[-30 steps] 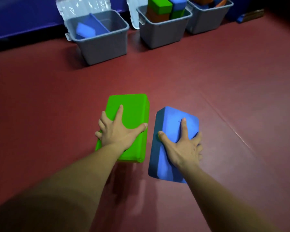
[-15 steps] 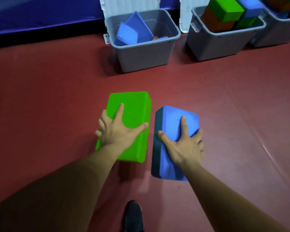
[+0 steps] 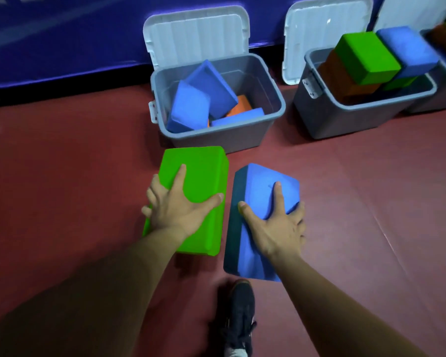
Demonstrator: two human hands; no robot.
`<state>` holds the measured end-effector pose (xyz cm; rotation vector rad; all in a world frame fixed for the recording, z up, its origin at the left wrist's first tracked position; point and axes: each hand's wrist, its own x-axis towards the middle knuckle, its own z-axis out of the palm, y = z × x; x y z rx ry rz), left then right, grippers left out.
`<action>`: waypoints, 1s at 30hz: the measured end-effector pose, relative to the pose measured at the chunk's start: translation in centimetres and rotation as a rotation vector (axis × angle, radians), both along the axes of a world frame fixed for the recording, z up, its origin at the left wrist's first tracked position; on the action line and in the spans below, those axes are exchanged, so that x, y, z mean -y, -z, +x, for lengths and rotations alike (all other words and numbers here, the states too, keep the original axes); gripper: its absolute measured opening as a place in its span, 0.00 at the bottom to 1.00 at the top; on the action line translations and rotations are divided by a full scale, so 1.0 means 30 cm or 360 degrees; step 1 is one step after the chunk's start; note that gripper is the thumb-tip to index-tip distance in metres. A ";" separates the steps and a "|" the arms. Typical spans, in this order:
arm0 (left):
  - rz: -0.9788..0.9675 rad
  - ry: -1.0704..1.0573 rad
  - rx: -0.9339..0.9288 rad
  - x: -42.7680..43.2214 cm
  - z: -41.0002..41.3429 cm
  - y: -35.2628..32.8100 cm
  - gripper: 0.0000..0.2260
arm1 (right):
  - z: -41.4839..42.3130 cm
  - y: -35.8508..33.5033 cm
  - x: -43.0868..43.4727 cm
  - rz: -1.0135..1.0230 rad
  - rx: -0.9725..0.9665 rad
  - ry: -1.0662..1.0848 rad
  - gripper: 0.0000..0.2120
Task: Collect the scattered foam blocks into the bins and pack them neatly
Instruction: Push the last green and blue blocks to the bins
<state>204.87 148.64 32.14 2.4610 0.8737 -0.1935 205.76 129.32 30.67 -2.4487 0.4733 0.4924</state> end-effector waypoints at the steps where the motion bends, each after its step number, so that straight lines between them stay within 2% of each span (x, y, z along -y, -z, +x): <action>1: -0.0012 0.0002 0.0025 -0.002 0.107 0.008 0.51 | 0.099 0.015 -0.013 0.0002 0.0012 0.0009 0.49; 5: 0.0042 0.0041 0.0000 -0.031 0.477 0.055 0.52 | 0.456 0.088 -0.049 0.0056 -0.0022 0.0041 0.48; 12: 0.0022 0.0060 -0.0078 -0.107 0.933 0.086 0.52 | 0.934 0.099 -0.081 0.0126 -0.0046 0.0037 0.48; 15: 0.0083 0.0073 -0.0056 -0.145 1.123 0.106 0.52 | 1.131 0.101 -0.102 0.0256 -0.0052 0.0062 0.48; 22: 0.0099 0.0045 -0.0070 -0.217 1.597 0.208 0.53 | 1.649 0.149 -0.234 0.0360 -0.0025 0.0030 0.52; 27: 0.0091 -0.0041 0.0008 -0.277 1.754 0.265 0.44 | 1.897 0.208 -0.306 0.0521 0.0091 -0.0084 0.55; 30: 0.0155 0.0065 0.0008 -0.319 1.781 0.284 0.36 | 1.973 0.246 -0.333 0.0560 0.0119 -0.0173 0.54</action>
